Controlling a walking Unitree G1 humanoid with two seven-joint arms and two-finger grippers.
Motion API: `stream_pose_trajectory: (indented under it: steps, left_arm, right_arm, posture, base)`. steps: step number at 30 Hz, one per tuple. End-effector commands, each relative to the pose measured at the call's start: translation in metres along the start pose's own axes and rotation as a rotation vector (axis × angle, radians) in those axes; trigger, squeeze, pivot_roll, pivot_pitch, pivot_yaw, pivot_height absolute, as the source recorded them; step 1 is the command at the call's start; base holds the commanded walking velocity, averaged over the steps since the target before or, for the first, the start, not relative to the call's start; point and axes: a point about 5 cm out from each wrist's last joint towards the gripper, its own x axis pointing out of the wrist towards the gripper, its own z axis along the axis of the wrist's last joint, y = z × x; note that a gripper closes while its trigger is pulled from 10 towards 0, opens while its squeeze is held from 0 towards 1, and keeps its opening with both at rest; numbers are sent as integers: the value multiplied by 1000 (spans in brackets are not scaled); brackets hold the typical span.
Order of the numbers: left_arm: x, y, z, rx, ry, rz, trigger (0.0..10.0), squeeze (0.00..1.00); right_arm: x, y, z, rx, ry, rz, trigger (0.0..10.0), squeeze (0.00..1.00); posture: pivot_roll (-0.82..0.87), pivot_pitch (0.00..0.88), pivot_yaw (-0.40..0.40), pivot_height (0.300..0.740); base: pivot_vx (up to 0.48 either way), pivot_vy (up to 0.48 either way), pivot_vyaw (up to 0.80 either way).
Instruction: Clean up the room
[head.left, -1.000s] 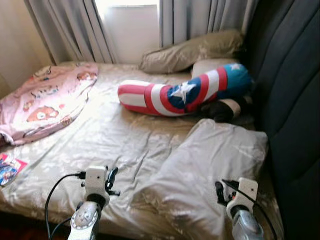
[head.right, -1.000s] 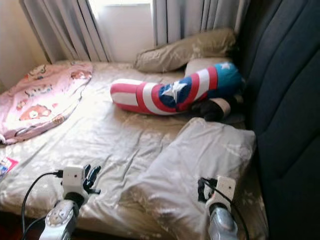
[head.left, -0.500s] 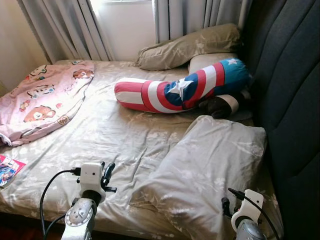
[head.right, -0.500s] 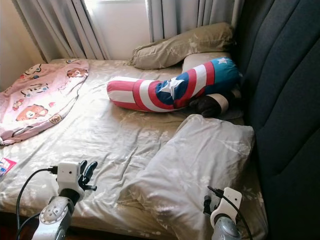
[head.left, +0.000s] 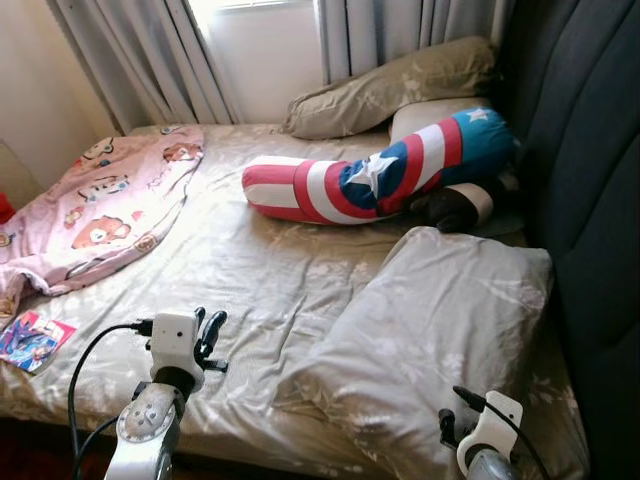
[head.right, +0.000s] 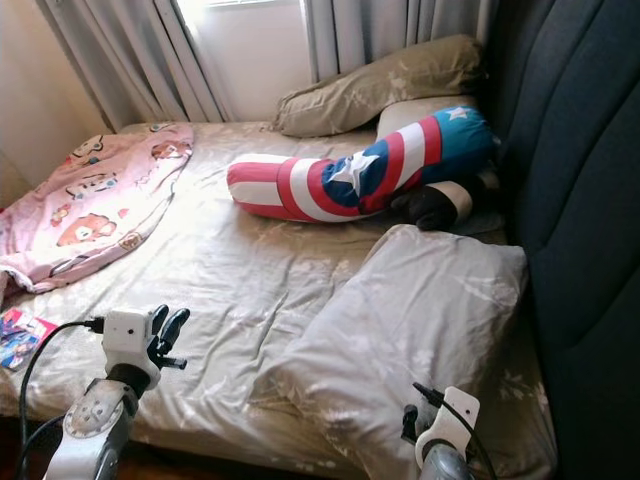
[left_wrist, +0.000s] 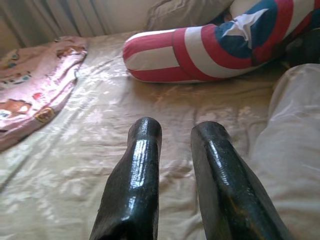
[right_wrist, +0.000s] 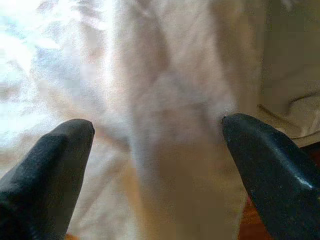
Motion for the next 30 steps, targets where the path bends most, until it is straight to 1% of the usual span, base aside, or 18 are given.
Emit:
stream_pose_trajectory:
  steps: [1,4,7,10,11,13,14,15,16,21,23,26,30]
  left_arm:
    - [-4,7,4,4,2,4,10000,0]
    - [-7,10,8,5,1,7,10000,0]
    - [-6,10,7,-20,11,10,10000,0]
    - [0,5,2,-44,34,-3,10000,0]
    - [6,0,-1,-67,50,-14,10000,0]
    - [13,-6,-4,-84,65,-33,10000,0]
    - [13,-6,-4,-84,65,-33,10000,0]
    - [17,-11,-5,-90,73,-53,10000,0]
    - [17,-11,-5,-90,73,-53,10000,0]
    - [22,-21,-3,-106,70,-75,10000,0]
    - [24,-22,-3,-110,67,-77,10000,0]
    - [21,-25,-1,-119,52,-81,10000,0]
    - [9,-26,4,-121,32,-81,10000,0]
  right_arm:
    - [-1,3,-5,17,28,6,10000,0]
    - [-1,2,-7,10,39,4,10000,0]
    - [-1,-1,-7,-5,39,-10,10000,0]
    - [-1,-6,-6,-33,37,-29,10000,0]
    - [-1,-8,-6,-60,33,-32,10000,0]
    - [-1,-11,-4,-87,27,-43,10000,0]
    - [-1,-11,-4,-87,27,-43,10000,0]
    - [-1,-15,-4,-97,25,-55,10000,0]
    - [-1,-15,-4,-97,25,-55,10000,0]
    - [-2,-24,-4,-92,23,-73,10000,0]
    - [-2,-25,-5,-92,25,-69,10000,0]
    - [-3,-23,-10,-88,38,-41,10000,0]
    - [-5,-21,-17,-58,54,2,10000,0]
  posture:
    - [153,0,148,732]
    - [161,12,151,732]
    - [157,24,150,732]
    - [147,44,145,732]
    - [127,60,138,732]
    - [116,70,130,732]
    - [116,70,130,732]
    - [109,75,125,732]
    - [109,75,125,732]
    - [103,90,111,732]
    - [105,94,109,732]
    - [115,104,101,732]
    - [148,123,96,732]
  base:
    - [0,0,0]
    - [0,0,0]
    - [0,0,0]
    - [0,0,0]
    - [0,0,0]
    - [0,0,0]
    - [0,0,0]
    - [0,0,0]
    - [0,0,0]
    - [0,0,0]
    - [0,0,0]
    - [0,0,0]
    - [0,0,0]
